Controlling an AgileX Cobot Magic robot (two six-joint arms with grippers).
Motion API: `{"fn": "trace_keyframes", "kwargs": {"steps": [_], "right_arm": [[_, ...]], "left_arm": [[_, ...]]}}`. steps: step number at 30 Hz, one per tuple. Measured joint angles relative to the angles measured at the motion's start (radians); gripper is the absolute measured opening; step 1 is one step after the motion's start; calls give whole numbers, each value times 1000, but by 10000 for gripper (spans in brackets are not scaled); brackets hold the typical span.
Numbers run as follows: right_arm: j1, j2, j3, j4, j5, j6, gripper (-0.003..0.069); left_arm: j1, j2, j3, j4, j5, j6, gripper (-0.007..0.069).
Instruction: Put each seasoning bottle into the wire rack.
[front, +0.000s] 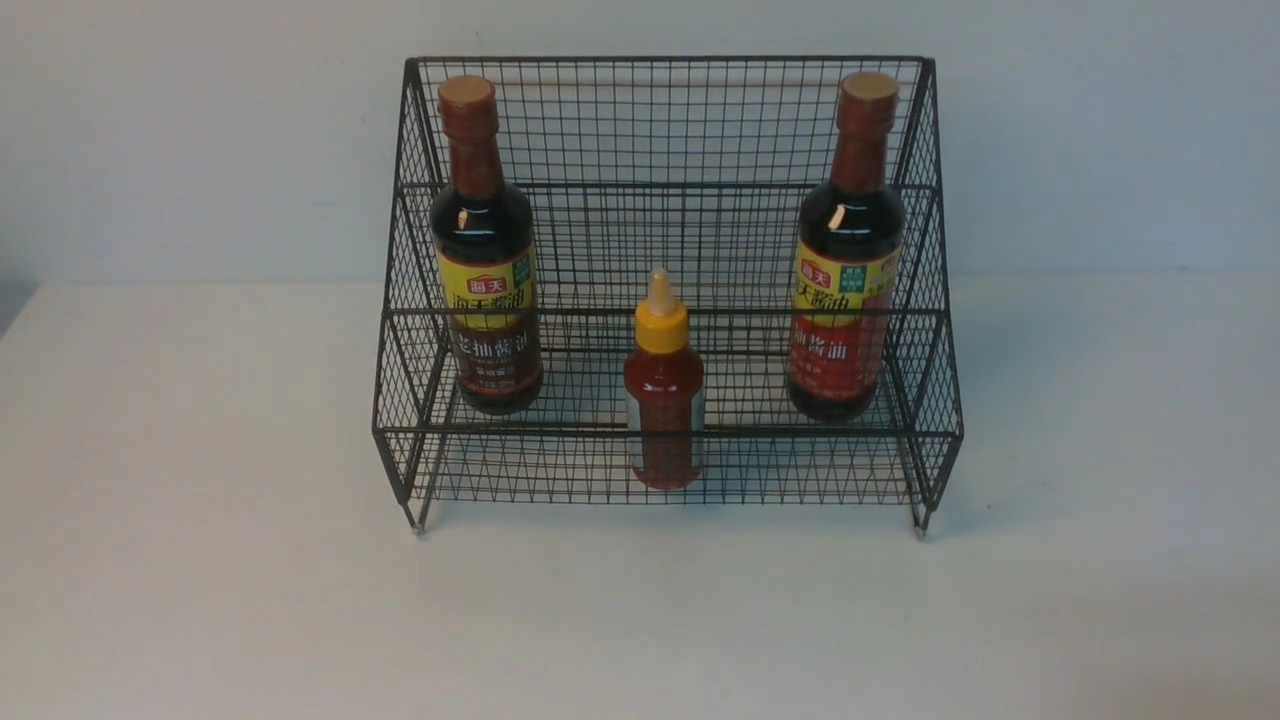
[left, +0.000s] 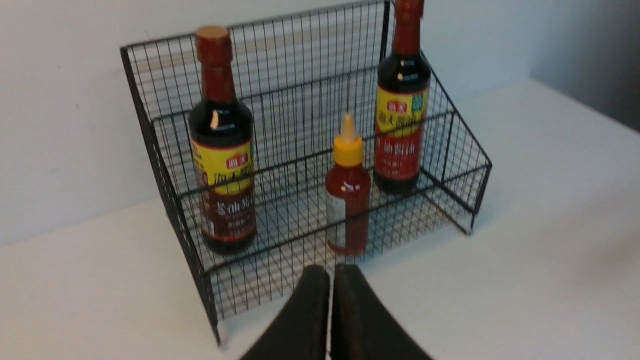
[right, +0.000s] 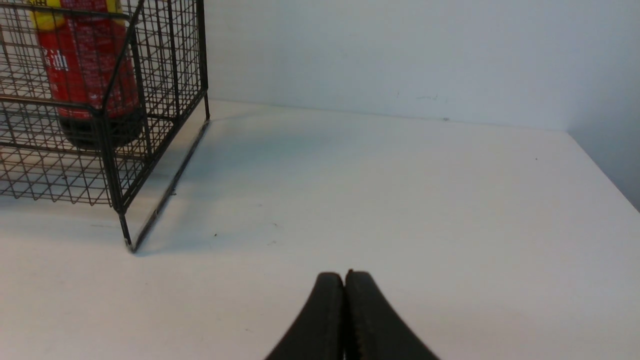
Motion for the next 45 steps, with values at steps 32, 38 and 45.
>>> {"fn": "trace_keyframes", "kwargs": {"steps": [32, 38, 45], "right_arm": [[0, 0, 0, 0, 0, 0, -15], [0, 0, 0, 0, 0, 0, -15], [0, 0, 0, 0, 0, 0, -15]], "left_arm": [[46, -267, 503, 192, -332, -54, -5], [234, -267, 583, 162, -340, -48, -5], [412, -267, 666, 139, -345, -45, -5]]}}
